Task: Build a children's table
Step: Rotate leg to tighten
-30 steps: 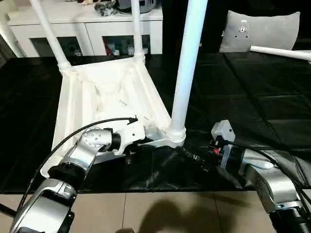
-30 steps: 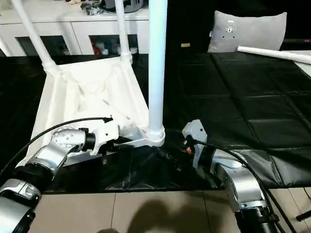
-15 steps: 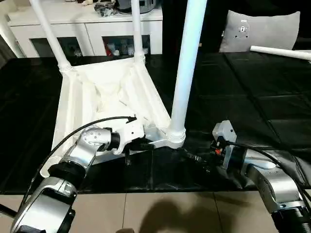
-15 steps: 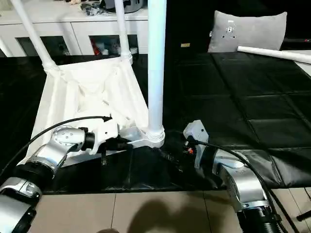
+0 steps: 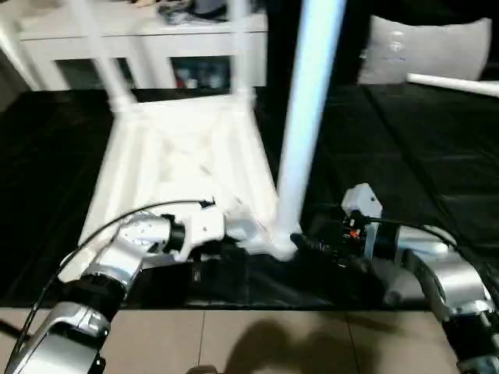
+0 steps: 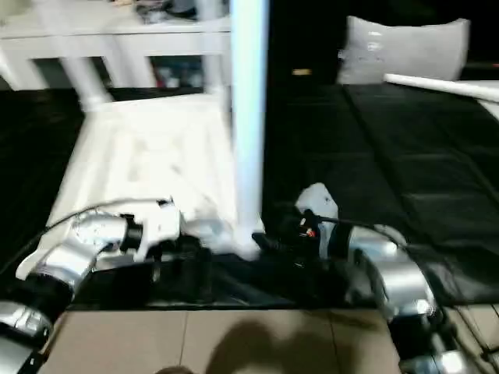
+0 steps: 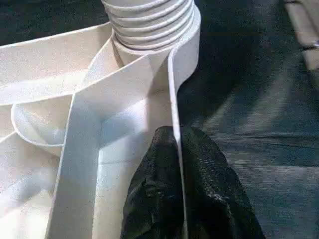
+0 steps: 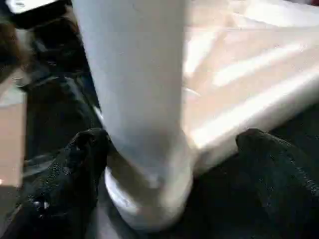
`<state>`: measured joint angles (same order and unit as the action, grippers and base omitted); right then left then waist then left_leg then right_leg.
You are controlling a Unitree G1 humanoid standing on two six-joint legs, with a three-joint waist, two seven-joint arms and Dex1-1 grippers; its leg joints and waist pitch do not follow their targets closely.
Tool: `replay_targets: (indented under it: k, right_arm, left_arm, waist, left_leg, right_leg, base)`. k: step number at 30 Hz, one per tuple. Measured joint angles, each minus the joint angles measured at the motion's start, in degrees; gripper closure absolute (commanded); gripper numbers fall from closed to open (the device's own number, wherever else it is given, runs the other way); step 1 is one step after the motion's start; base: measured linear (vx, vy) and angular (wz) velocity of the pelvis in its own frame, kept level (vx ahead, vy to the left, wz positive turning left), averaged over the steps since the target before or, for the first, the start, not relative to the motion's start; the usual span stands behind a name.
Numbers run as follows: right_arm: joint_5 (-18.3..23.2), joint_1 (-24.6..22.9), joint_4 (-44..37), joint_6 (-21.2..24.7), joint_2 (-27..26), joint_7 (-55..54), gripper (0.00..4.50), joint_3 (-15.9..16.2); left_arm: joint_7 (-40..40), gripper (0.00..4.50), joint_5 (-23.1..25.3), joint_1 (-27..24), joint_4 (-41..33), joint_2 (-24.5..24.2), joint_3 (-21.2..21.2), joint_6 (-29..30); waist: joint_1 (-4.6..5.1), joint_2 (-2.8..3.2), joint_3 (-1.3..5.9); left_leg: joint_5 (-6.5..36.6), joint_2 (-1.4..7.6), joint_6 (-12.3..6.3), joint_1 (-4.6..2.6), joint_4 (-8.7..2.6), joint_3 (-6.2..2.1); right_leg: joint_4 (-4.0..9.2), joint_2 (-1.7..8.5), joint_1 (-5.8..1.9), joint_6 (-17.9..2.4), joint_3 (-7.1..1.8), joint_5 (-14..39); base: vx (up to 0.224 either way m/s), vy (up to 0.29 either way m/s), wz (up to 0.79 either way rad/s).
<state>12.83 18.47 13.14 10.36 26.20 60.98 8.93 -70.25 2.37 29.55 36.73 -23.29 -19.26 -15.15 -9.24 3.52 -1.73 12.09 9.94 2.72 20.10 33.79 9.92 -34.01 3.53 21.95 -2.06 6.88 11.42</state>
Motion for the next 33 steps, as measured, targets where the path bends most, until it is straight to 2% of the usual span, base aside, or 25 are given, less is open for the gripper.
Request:
replay_targets:
  k: [2,4,6,7,13,17,19,23,25,29,33]
  right_arm:
    - [-0.71,0.49,1.78,-1.13,0.00,1.25,0.00,1.13]
    - [-1.50,1.28,3.70,-1.86,0.04,2.28,0.29,2.10]
    - [-1.61,2.13,4.54,-2.10,0.05,3.55,0.37,2.82]
    - [-1.64,2.35,4.96,-2.12,0.05,3.95,0.37,2.88]
    - [-1.81,3.60,7.05,-2.55,-0.31,5.76,1.02,3.38]
    - [-1.73,3.71,8.05,-3.24,-0.82,6.44,1.23,3.91]
    - [-1.64,3.71,8.12,-3.26,-0.95,6.57,1.56,3.92]
    - [-1.37,3.54,8.07,-2.95,-1.26,6.68,1.72,3.82]
    - [-1.23,1.79,6.58,-2.49,-2.64,5.36,1.73,3.13]
    - [-1.42,0.34,5.28,-1.77,-4.99,1.09,1.77,2.70]
    - [-3.20,0.21,5.02,2.63,-9.94,-9.18,1.78,1.51]
  left_arm:
    - [-0.20,4.43,0.00,-0.18,-0.66,-0.02,-0.42,0.00]
    - [-0.22,4.50,0.01,-0.31,-1.14,-0.08,-0.61,0.11]
    - [-0.21,4.50,0.06,-0.75,-2.10,-0.31,-0.64,0.52]
    - [-0.21,4.50,0.07,-0.90,-2.43,-0.30,-0.66,0.71]
    - [-0.21,4.50,0.07,-1.79,-4.17,-0.65,-0.66,1.42]
    - [-0.21,4.50,0.07,-2.10,-5.16,-0.88,-0.74,2.30]
    - [-0.21,4.50,0.06,-2.31,-5.66,-1.04,-0.75,2.71]
    - [-0.24,4.50,-0.23,-2.63,-6.60,-1.16,-0.71,4.21]
    - [-0.26,4.50,-0.62,-3.39,-8.00,-1.16,-0.34,6.43]
    - [0.13,4.50,-1.44,-4.64,-9.82,-1.27,0.71,10.22]
    - [5.19,4.50,0.05,-4.83,-11.61,-0.15,1.62,16.59]
  waist:
    - [-0.16,-0.05,-0.01]
    - [-0.22,-0.08,-0.02]
    - [-0.20,-0.15,-0.01]
    - [-0.25,-0.18,0.00]
    - [-0.27,-0.25,0.03]
    - [-0.23,-0.27,0.04]
    - [-0.19,-0.29,0.05]
    - [-0.13,-0.31,0.06]
    - [-0.10,-0.38,0.13]
    - [0.81,-0.35,0.22]
    - [2.62,-0.66,0.38]
  left_leg:
    - [0.01,0.00,0.00,-0.01,0.02,0.00]
    - [0.01,-0.01,-0.01,0.00,0.05,0.02]
    - [0.01,-0.01,-0.01,0.02,0.04,0.02]
    - [0.01,0.00,-0.01,0.00,0.04,0.02]
    - [0.07,0.00,-0.04,0.01,0.04,0.02]
    - [0.11,0.00,-0.06,0.01,0.04,0.02]
    - [0.12,0.00,-0.06,0.01,0.04,0.02]
    - [0.13,0.00,-0.06,0.00,0.04,0.02]
    - [0.18,0.00,-0.04,0.00,0.02,0.02]
    - [0.21,0.01,0.00,-0.06,0.03,0.03]
    - [0.14,0.04,0.43,-0.40,0.03,0.02]
  right_leg:
    - [0.00,0.01,0.01,0.00,0.00,0.00]
    - [-0.01,0.02,0.01,-0.01,0.00,-0.01]
    - [-0.03,0.02,0.02,-0.01,0.00,0.00]
    - [-0.03,0.02,0.02,-0.02,0.00,0.01]
    - [-0.05,0.02,0.02,-0.24,0.00,-0.05]
    - [-0.05,0.02,0.03,-0.26,0.00,-0.04]
    - [-0.05,0.02,0.03,-0.27,0.00,-0.03]
    - [-0.06,0.01,0.03,-0.28,0.00,-0.02]
    - [-0.06,0.01,0.01,-0.31,0.00,0.03]
    - [-0.13,0.01,-0.02,-0.37,-0.01,0.05]
    - [-0.13,-0.03,-0.22,-0.16,0.00,0.09]
  base:
    - [0.000,0.000,0.00]
    - [0.000,0.000,0.00]
    - [0.000,0.000,0.00]
    - [0.000,0.000,0.00]
    - [0.000,0.000,0.00]
    - [0.000,0.000,0.00]
    - [0.000,0.000,0.00]
    - [0.000,0.000,0.00]
    - [0.000,0.000,0.00]
    - [0.000,0.000,0.00]
    - [0.000,0.000,0.00]
